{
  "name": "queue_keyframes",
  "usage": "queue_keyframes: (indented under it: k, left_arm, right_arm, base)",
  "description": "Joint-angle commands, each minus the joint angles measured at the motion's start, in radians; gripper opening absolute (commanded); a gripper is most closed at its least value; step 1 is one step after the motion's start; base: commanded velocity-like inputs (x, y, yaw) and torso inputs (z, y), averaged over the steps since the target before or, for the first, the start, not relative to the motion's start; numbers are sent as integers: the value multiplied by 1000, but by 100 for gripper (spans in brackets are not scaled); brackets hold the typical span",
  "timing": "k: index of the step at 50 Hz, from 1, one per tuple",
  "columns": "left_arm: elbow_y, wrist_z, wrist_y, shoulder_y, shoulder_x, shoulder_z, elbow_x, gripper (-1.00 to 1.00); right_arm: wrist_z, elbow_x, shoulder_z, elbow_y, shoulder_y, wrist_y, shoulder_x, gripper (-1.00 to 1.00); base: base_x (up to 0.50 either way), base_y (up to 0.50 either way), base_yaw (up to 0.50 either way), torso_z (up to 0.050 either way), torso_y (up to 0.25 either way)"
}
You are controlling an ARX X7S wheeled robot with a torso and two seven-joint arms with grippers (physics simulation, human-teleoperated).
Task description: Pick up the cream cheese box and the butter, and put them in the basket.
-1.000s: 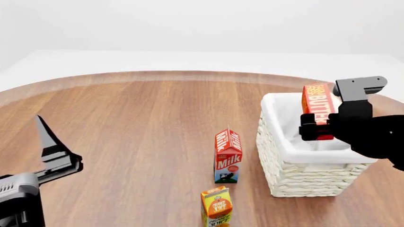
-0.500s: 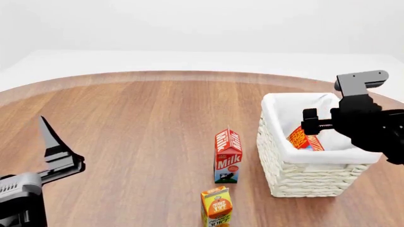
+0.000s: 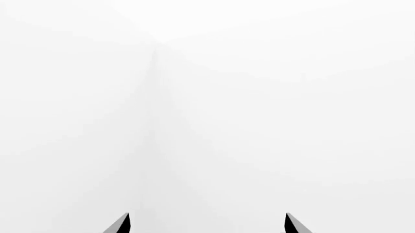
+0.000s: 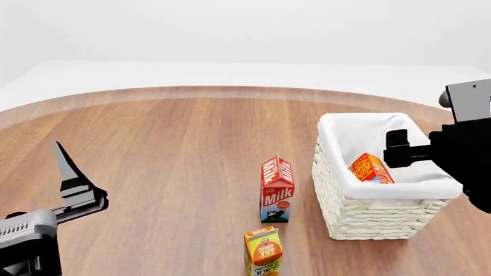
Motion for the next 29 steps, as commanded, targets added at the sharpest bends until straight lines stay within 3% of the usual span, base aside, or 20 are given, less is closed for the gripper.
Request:
queue_keyframes:
  k: [1,5,11,17,22,29]
  left_arm:
    - [19,22,-11,-4,12,-5,31,100]
    - [54,23,-45,-20,1,8,41,100]
    - [142,27,-140,-84,-15,46,52,100]
    - [225,34,-230,-154,-20,103,76,100]
    - [256,40,-254,-176,-23,139,101,100]
    - [331,37,-277,-176,-35,141,113,100]
  right_arm:
    - [234,219,216,-437,-277,-254,264,100]
    - [285,185,288,-547,-511,-593,374,100]
    - [388,3,268,-616,-782,-1017,449,100]
    - [488,-142,247,-639,-907,-1236,453,100]
    - [589,-313,246,-669,-932,-1256,432,100]
    - [637,-537,219,-707,-874,-1151,272,100]
  base:
    - [0,0,0,0,0]
    - [0,0,0,0,0]
    - [0,0,0,0,0]
    - [0,0,0,0,0]
    - [0,0,0,0,0]
    - [0,0,0,0,0]
